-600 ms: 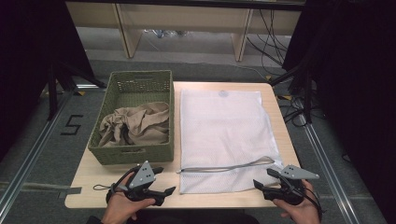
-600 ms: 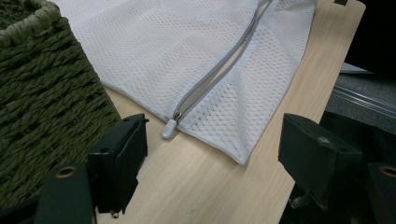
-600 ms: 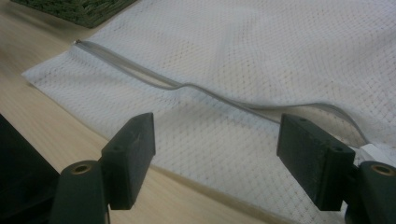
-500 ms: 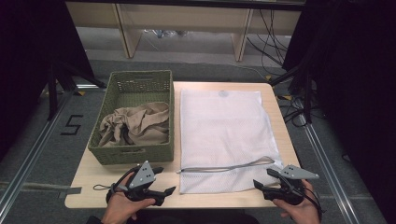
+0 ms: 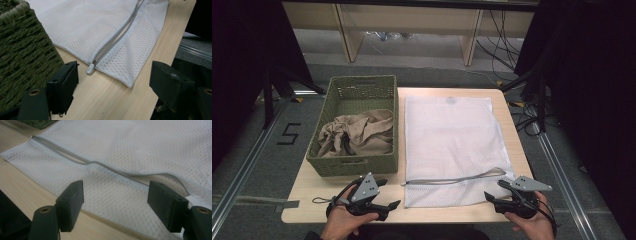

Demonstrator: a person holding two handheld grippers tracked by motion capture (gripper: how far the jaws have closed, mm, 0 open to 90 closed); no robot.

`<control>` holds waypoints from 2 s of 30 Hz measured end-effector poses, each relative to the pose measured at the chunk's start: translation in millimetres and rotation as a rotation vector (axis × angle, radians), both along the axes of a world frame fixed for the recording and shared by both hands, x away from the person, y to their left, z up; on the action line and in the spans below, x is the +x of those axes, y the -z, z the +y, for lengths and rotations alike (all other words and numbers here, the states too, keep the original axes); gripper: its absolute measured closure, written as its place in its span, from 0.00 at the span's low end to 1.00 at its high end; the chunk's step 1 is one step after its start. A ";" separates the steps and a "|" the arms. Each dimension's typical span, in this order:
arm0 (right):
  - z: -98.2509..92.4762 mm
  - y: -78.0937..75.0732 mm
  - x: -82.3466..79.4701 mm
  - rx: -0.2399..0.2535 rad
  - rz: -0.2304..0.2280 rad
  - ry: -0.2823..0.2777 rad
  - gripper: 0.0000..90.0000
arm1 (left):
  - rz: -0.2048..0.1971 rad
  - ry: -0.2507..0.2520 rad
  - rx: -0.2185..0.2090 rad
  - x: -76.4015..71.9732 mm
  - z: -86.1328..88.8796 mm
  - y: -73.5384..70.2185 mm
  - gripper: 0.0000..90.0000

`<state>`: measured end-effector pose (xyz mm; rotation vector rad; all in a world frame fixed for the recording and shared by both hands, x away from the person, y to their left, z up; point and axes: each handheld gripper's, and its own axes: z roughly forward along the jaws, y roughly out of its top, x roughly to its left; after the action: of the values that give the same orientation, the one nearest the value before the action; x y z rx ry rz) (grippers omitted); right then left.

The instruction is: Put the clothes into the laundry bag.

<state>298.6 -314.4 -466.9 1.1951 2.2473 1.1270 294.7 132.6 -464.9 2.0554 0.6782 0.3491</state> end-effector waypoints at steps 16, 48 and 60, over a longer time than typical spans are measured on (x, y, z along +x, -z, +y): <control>-6.6 5.9 27.6 -0.202 -0.060 0.051 0.40 | 0.004 -0.011 -0.010 2.9 0.6 1.6 0.26; 21.3 23.8 116.7 -0.499 -0.020 -0.052 0.66 | 0.013 -0.013 -0.004 3.7 3.1 1.8 0.26; 58.2 23.6 125.0 -0.479 -0.010 -0.164 0.81 | 0.006 -0.013 -0.003 3.9 3.1 1.3 0.27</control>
<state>423.6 -256.1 -490.5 0.8202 2.4492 0.5842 298.5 135.6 -466.2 2.0509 0.6959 0.3496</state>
